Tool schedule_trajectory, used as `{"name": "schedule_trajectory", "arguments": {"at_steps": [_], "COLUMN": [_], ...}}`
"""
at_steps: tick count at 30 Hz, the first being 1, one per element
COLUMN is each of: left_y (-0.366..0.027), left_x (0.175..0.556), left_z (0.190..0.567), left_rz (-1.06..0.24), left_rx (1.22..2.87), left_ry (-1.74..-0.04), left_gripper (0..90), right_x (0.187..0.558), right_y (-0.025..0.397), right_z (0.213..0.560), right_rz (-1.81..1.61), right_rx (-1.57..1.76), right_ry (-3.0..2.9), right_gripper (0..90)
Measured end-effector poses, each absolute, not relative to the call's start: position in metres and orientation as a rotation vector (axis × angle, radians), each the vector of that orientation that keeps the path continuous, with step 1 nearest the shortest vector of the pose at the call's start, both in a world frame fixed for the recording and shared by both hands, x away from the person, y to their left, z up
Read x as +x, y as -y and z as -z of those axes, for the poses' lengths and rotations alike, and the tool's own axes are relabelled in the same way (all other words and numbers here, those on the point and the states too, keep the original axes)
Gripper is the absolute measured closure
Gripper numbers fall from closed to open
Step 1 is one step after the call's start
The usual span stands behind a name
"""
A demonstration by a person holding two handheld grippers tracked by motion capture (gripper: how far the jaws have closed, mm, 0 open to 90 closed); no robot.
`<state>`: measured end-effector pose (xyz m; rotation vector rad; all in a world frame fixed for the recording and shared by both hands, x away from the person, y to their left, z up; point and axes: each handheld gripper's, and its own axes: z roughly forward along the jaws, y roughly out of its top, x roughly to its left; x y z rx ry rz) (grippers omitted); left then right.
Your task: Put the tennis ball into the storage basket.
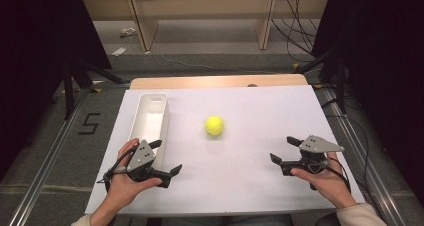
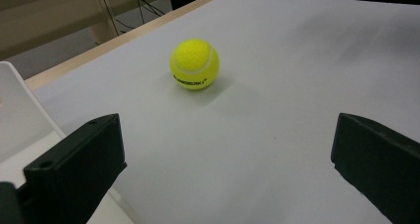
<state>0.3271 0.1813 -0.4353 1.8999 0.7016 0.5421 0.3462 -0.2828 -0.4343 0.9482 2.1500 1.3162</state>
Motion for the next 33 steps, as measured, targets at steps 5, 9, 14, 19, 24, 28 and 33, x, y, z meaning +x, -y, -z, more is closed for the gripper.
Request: {"name": "schedule_trajectory", "arguments": {"at_steps": [5, 9, 14, 19, 24, 28, 33], "left_y": [-0.182, -0.181, -0.181, -0.181, -0.180, -0.180, -0.180], "left_x": [0.327, 0.326, 0.326, 0.327, 0.326, 0.326, 0.326], "left_z": [0.435, 0.435, 0.435, 0.435, 0.435, 0.434, 0.434], "left_rz": [-0.544, -0.545, -0.545, -0.544, -0.543, -0.546, -0.545], "left_rx": [1.899, 1.900, 1.898, 1.901, 1.902, 1.903, 1.903], "left_ry": [-0.699, -0.698, -0.699, -0.698, -0.698, -0.694, -0.694], "left_gripper": [0.0, 0.0, 0.0, 0.0, 0.0, 0.0, 0.0], "right_x": [0.346, 0.346, 0.349, 0.353, 0.358, 0.363, 0.370], "right_y": [0.282, 0.280, 0.278, 0.275, 0.269, 0.264, 0.256], "right_z": [0.434, 0.434, 0.434, 0.435, 0.435, 0.437, 0.438], "right_rz": [-1.312, -1.311, -1.325, -1.339, -1.339, -1.339, -1.332], "right_rx": [0.942, 0.937, 0.944, 0.951, 0.953, 0.957, 0.945], "right_ry": [-2.150, -2.152, -2.145, -2.141, -2.136, -2.140, -2.148], "right_gripper": [16.1, 16.0, 16.1, 16.3, 16.5, 16.6, 16.7]}}
